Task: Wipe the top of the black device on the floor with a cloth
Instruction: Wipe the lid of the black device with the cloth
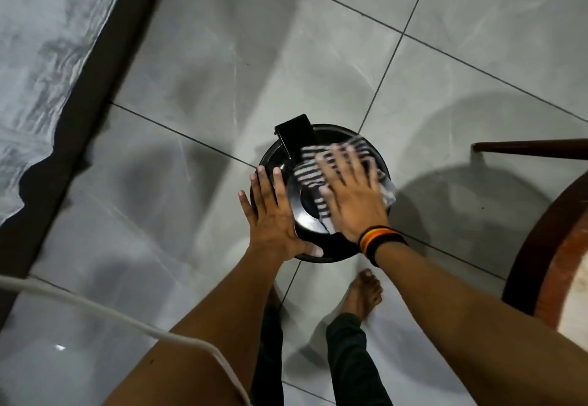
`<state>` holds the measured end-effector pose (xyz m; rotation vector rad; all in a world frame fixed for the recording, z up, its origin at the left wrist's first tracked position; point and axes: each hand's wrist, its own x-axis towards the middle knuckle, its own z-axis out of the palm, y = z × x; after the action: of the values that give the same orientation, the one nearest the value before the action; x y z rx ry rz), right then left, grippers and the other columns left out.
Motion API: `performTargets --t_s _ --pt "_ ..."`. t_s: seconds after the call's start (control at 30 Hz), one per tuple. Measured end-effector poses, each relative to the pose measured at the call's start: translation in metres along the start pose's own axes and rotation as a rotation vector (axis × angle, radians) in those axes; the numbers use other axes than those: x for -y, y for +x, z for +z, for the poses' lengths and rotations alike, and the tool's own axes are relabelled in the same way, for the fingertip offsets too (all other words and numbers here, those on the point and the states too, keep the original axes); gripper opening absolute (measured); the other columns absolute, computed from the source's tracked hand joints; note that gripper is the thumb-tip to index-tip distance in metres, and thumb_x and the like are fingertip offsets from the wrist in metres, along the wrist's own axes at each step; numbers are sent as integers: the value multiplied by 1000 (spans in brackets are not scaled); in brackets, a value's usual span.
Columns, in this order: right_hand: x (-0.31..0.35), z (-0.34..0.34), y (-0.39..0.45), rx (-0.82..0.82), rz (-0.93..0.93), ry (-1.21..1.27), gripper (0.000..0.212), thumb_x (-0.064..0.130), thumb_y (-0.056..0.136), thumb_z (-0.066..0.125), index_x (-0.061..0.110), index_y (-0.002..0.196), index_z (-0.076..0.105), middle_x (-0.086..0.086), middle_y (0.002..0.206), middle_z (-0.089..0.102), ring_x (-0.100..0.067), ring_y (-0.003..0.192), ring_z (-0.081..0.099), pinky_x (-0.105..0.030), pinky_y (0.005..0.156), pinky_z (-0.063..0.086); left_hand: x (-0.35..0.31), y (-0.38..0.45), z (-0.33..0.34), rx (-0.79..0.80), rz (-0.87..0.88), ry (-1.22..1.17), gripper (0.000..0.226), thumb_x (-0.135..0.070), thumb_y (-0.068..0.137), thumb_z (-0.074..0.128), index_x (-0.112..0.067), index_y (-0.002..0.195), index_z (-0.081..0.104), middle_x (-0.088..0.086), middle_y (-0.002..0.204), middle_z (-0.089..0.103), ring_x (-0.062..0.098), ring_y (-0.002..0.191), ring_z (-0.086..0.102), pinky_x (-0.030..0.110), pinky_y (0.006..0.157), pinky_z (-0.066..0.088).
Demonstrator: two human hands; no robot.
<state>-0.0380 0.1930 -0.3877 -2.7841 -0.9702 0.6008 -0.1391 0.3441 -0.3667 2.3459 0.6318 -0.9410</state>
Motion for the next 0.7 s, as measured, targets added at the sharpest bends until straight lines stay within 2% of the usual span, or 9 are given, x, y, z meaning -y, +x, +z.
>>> performTargets --t_s 0.07,0.13,0.23,0.3,0.37,0.47,0.57,0.63,0.7 --pt "-5 2 8 -57 368 149 59 45 105 23 34 161 8 -2 172 3 -27 158 -2 -63 125 1 1 1 1 -12 12 5 177 -80 46 85 -11 156 -34 18 160 -47 37 146 -47 51 105 -40" --pt "12 0 28 -87 470 162 60 46 105 22 31 161 8 -5 172 1 -30 158 -2 -64 124 -1 3 2 5 -28 32 17 177 -82 45 84 -11 157 -33 19 161 -45 38 147 -44 51 105 -40" --pt "40 14 13 -31 43 -46 61 44 106 22 27 162 3 -8 171 -2 -33 158 1 -64 124 1 3 3 8 -46 31 61 174 -87 48 79 -10 157 -32 21 162 -42 41 149 -40 55 108 -38" --pt "37 24 -29 41 -101 -87 61 43 106 26 27 162 5 -9 171 5 -32 158 7 -63 125 5 1 1 8 -67 32 95 168 -88 53 74 -10 158 -31 21 163 -40 41 151 -37 62 118 -27" --pt "23 34 -67 51 -3 -54 61 44 106 29 31 161 6 -7 171 6 -30 158 6 -62 125 2 2 0 6 -62 50 106 167 -87 55 75 -8 157 -30 22 164 -39 42 151 -37 66 122 -18" --pt "16 37 -85 51 148 1 61 46 107 29 35 161 3 -3 172 1 -28 158 -3 -65 123 1 13 7 -17 -73 167 280 176 -91 42 76 -6 159 -25 26 166 -32 44 152 -33 66 119 -20" --pt "20 36 -84 54 127 21 61 45 107 28 34 161 2 -3 172 -1 -28 158 -6 -67 123 3 21 25 -66 -193 417 639 178 -80 34 87 -7 162 -13 29 170 -11 45 159 -12 67 125 -4" --pt "17 36 -85 64 93 26 61 45 107 28 35 161 0 -3 172 -2 -28 158 -6 -67 123 4 14 48 -103 -193 586 850 175 -73 36 91 -7 164 -9 27 171 -8 41 160 -7 64 127 5" --pt "10 34 -84 74 68 26 61 45 107 27 35 161 0 -3 172 -3 -27 158 -7 -67 123 5 -2 70 -126 -136 706 984 176 -68 37 94 -7 164 -11 25 172 -10 39 160 -8 61 128 4"
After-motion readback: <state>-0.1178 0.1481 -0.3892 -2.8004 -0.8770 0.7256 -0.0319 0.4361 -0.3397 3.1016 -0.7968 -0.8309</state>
